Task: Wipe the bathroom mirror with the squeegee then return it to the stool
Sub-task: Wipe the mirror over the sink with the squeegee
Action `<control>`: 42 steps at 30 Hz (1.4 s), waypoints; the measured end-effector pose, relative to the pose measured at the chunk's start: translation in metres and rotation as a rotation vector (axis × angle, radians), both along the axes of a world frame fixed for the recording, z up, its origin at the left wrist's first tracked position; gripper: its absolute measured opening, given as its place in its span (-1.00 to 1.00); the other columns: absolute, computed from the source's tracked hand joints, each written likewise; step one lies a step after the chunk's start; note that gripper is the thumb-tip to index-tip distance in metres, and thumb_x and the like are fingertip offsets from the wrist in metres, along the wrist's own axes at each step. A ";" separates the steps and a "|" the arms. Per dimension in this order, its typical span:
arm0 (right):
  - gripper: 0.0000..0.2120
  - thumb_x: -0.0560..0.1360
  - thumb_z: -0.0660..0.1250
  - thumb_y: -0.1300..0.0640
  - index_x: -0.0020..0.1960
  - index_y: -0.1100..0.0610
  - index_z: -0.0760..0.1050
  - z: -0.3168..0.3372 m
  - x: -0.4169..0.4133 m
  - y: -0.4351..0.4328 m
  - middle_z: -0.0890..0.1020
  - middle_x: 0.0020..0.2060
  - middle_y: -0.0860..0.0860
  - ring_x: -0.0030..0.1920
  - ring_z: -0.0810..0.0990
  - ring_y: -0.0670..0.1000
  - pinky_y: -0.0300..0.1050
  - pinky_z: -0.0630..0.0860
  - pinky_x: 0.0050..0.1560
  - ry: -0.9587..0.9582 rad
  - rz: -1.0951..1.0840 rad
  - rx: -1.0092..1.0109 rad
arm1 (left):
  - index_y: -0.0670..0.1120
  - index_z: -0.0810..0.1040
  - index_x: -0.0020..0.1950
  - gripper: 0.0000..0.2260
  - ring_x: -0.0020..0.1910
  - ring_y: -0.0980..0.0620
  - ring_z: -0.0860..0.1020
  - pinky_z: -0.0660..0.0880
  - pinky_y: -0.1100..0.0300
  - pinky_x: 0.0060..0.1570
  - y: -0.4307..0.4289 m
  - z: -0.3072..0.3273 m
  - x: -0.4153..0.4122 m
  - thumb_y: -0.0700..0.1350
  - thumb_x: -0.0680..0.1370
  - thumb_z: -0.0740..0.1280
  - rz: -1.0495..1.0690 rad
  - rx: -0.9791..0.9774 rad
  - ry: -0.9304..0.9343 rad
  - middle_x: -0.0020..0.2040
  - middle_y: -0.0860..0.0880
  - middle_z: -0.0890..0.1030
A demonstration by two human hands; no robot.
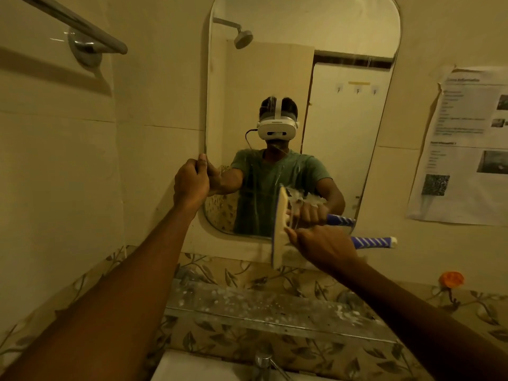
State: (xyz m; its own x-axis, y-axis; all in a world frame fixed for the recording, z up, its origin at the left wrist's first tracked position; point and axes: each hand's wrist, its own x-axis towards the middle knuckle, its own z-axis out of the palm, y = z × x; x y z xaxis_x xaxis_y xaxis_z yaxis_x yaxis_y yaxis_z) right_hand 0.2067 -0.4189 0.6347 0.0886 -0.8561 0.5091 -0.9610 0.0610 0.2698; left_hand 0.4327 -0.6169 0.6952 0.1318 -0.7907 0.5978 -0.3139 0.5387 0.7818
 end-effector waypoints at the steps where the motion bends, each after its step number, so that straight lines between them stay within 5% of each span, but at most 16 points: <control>1: -0.45 0.57 -0.24 -0.27 -0.16 -0.01 0.42 0.000 0.014 -0.010 0.47 -0.43 -0.06 -0.47 0.48 -0.11 -0.20 0.42 -0.44 -0.003 0.027 0.001 | -0.06 0.42 -0.09 -0.67 -0.15 0.00 0.49 0.37 0.11 -0.19 0.000 0.000 0.000 0.15 0.65 0.06 -0.004 0.003 0.004 -0.15 -0.03 0.51; 3: -0.52 0.63 -0.09 -0.21 -0.16 0.03 0.46 -0.001 0.042 -0.034 0.40 -0.48 -0.08 -0.51 0.44 -0.08 -0.17 0.34 -0.50 0.039 0.068 -0.034 | -0.06 0.43 -0.08 -0.66 -0.14 -0.02 0.50 0.40 0.11 -0.18 0.001 0.000 0.000 0.16 0.64 0.06 -0.010 0.012 0.017 -0.14 -0.04 0.52; 6: -0.64 0.65 0.08 -0.11 -0.06 0.08 0.53 -0.001 0.064 -0.053 0.39 -0.46 -0.03 -0.49 0.49 0.04 -0.08 0.49 -0.48 0.091 0.096 -0.087 | -0.06 0.45 -0.07 -0.66 -0.11 -0.03 0.52 0.50 0.07 -0.11 0.000 -0.001 0.000 0.16 0.64 0.07 -0.030 0.025 0.043 -0.12 -0.04 0.54; 11: -0.49 0.61 -0.14 -0.15 0.12 0.05 0.52 -0.010 0.021 -0.039 0.56 -0.09 0.04 -0.25 0.54 0.03 -0.08 0.47 -0.39 0.068 0.030 -0.034 | -0.06 0.44 -0.09 -0.66 -0.12 -0.02 0.52 0.49 0.07 -0.11 -0.001 -0.002 -0.001 0.16 0.64 0.07 -0.009 -0.002 0.033 -0.13 -0.04 0.53; 14: -0.58 0.64 -0.06 -0.15 0.19 0.01 0.49 -0.015 -0.016 -0.017 0.57 0.00 0.04 -0.20 0.52 -0.02 -0.12 0.45 -0.31 0.049 -0.025 0.022 | -0.06 0.44 -0.08 -0.66 -0.13 0.00 0.51 0.44 0.10 -0.15 -0.001 -0.002 -0.001 0.15 0.64 0.07 -0.003 -0.007 0.032 -0.14 -0.03 0.53; 17: -0.56 0.64 -0.06 -0.17 0.12 0.01 0.52 -0.019 -0.023 -0.003 0.57 -0.18 0.00 -0.31 0.54 -0.02 -0.10 0.51 -0.35 0.078 -0.087 -0.005 | -0.07 0.47 -0.05 -0.66 -0.12 0.01 0.50 0.41 0.12 -0.15 -0.001 -0.001 -0.001 0.15 0.64 0.08 -0.037 0.024 0.052 -0.12 -0.03 0.53; 20: -0.36 0.52 -0.35 -0.30 -0.24 -0.06 0.43 -0.010 -0.001 -0.005 0.47 -0.44 -0.07 -0.48 0.45 -0.10 -0.14 0.41 -0.42 0.033 -0.054 -0.032 | -0.09 0.50 0.00 -0.63 -0.12 0.02 0.49 0.40 0.13 -0.15 0.000 0.000 0.000 0.16 0.64 0.08 -0.063 0.046 0.058 -0.11 -0.02 0.52; 22: -0.37 0.50 -0.36 -0.33 -0.28 -0.04 0.36 0.004 0.024 -0.016 0.45 -0.47 -0.05 -0.48 0.46 -0.07 -0.09 0.48 -0.40 -0.073 0.027 -0.069 | -0.11 0.51 0.01 -0.61 -0.12 0.02 0.49 0.40 0.13 -0.15 0.000 0.001 0.001 0.16 0.64 0.07 -0.065 0.058 0.053 -0.12 -0.02 0.52; 27: -0.61 0.64 -0.02 -0.15 -0.05 0.06 0.45 0.053 0.070 -0.052 0.57 -0.22 0.01 -0.33 0.46 -0.03 -0.10 0.46 -0.42 -0.200 0.148 -0.355 | -0.05 0.48 -0.05 -0.64 -0.17 0.04 0.48 0.37 0.20 -0.26 -0.001 0.001 0.004 0.18 0.63 0.07 -0.064 0.075 0.014 -0.14 0.00 0.52; 32: -0.74 0.64 0.09 -0.03 0.18 0.09 0.41 0.045 0.034 -0.047 0.55 0.15 0.13 0.00 0.55 0.07 0.04 0.58 -0.08 -0.347 0.110 -0.291 | -0.04 0.48 -0.09 -0.63 -0.21 0.05 0.47 0.36 0.16 -0.25 -0.005 -0.003 0.000 0.20 0.63 0.08 -0.027 0.044 0.031 -0.19 0.02 0.51; 38: -0.67 0.65 -0.02 -0.10 0.01 0.09 0.39 -0.010 0.012 -0.020 0.48 -0.33 -0.08 -0.42 0.48 -0.10 -0.03 0.56 -0.33 -0.475 -0.025 -0.175 | 0.03 0.44 -0.17 -0.63 -0.27 0.08 0.46 0.36 0.17 -0.30 -0.004 -0.007 -0.004 0.25 0.61 0.06 0.046 0.030 0.059 -0.31 0.13 0.44; 42: -0.62 0.64 -0.09 -0.15 -0.01 0.06 0.38 -0.018 0.012 -0.014 0.43 -0.37 -0.13 -0.40 0.46 -0.15 -0.07 0.55 -0.27 -0.529 -0.053 -0.167 | 0.06 0.41 -0.23 -0.64 -0.31 0.11 0.43 0.31 0.20 -0.37 -0.003 -0.007 -0.003 0.24 0.61 0.06 0.060 0.013 0.050 -0.33 0.14 0.43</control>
